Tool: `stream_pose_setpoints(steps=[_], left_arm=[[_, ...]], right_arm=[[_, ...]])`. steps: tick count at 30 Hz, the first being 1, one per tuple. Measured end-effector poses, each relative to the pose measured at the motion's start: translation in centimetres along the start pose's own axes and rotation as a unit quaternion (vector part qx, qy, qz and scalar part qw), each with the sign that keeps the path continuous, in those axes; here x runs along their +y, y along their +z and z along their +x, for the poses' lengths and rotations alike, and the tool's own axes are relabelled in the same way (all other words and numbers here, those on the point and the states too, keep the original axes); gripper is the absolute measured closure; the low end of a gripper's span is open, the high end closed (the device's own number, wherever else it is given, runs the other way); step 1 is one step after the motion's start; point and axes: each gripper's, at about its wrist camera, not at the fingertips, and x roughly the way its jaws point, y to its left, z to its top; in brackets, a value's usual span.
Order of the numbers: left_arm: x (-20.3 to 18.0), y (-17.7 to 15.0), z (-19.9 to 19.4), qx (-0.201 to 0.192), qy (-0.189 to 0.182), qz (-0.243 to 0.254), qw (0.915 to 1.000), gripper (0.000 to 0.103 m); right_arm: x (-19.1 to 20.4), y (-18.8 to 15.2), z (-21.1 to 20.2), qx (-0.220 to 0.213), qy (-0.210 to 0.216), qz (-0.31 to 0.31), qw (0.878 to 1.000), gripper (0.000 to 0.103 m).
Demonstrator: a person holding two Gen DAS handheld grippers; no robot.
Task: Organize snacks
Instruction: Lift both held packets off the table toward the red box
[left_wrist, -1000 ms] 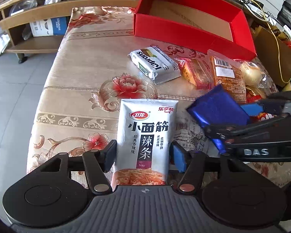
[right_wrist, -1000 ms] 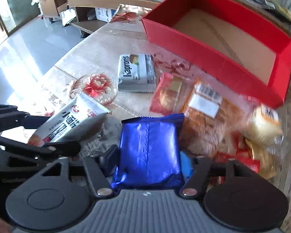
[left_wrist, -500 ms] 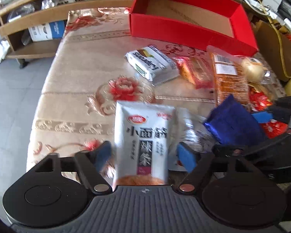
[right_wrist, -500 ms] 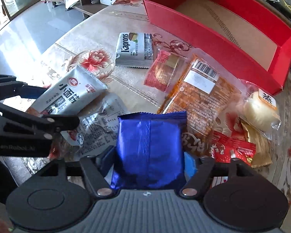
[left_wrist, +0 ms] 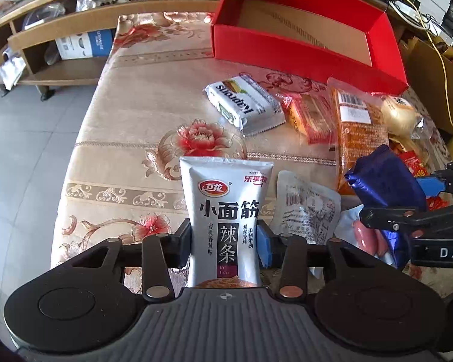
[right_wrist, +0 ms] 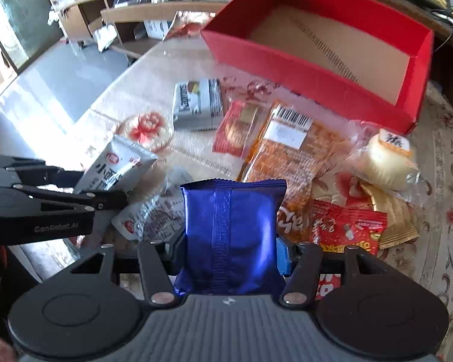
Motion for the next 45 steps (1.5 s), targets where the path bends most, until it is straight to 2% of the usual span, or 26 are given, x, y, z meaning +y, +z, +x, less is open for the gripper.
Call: stream_pose_setpoints(steps=[11,17,21,23,25,28,30,31,32,35,39,45], left_arm=[[-1.6,1.4,-1.2,-0.026,-0.017,0.003,0.9995,0.055],[-2.2,1.7,1.5,-0.004,0.002,0.005,1.0,0.054],[-1.8,1.9,2.4,-0.004,0.003,-0.007,1.0,0.044],[-1.9,2.0,2.6,-0.005,0.001,0.0,1.0,0.029],[-2.3,1.8,2.8,-0.004,0.008,0.011,0.9999,0.024],[-2.6,1.2,2.7,-0.001,0.03,0.035,0.9989,0.027],[-2.5,0.9,2.2,-0.002,0.032,0.034,0.9989,0.035],[-2.3,0.9,2.1,-0.002,0.034,0.032,0.9989,0.045],[-2.1,0.9,1.9,-0.003,0.034,0.029,0.999,0.051],[-1.3,1.0,1.4,0.003,0.016,-0.002,0.9999,0.056],[-1.6,1.0,0.6,-0.005,0.018,-0.002,0.9998,0.058],[-2.2,2.0,-1.7,-0.038,-0.009,-0.013,0.9992,0.058]], right_arm=[[-1.0,0.5,-2.4,-0.041,0.002,0.029,0.999,0.05],[-1.2,0.7,-2.2,-0.039,0.004,0.031,0.999,0.05],[-1.4,0.6,-1.8,-0.034,0.008,0.032,0.999,0.05],[-1.5,0.7,-1.8,-0.032,0.011,0.035,0.999,0.05],[-1.5,0.6,-1.7,-0.032,0.014,0.036,0.999,0.05],[-1.6,0.5,-1.8,-0.033,0.015,0.034,0.999,0.05],[-1.7,0.5,-1.9,-0.035,0.016,0.035,0.999,0.05],[-1.8,0.5,-2.0,-0.036,0.016,0.035,0.999,0.05],[-1.8,0.5,-2.1,-0.038,0.016,0.035,0.999,0.05],[-1.6,0.6,-2.7,-0.046,0.017,0.035,0.998,0.05],[-1.4,0.7,-3.3,-0.057,0.014,0.033,0.998,0.05],[-1.9,0.8,-4.3,-0.076,0.01,0.043,0.996,0.05]])
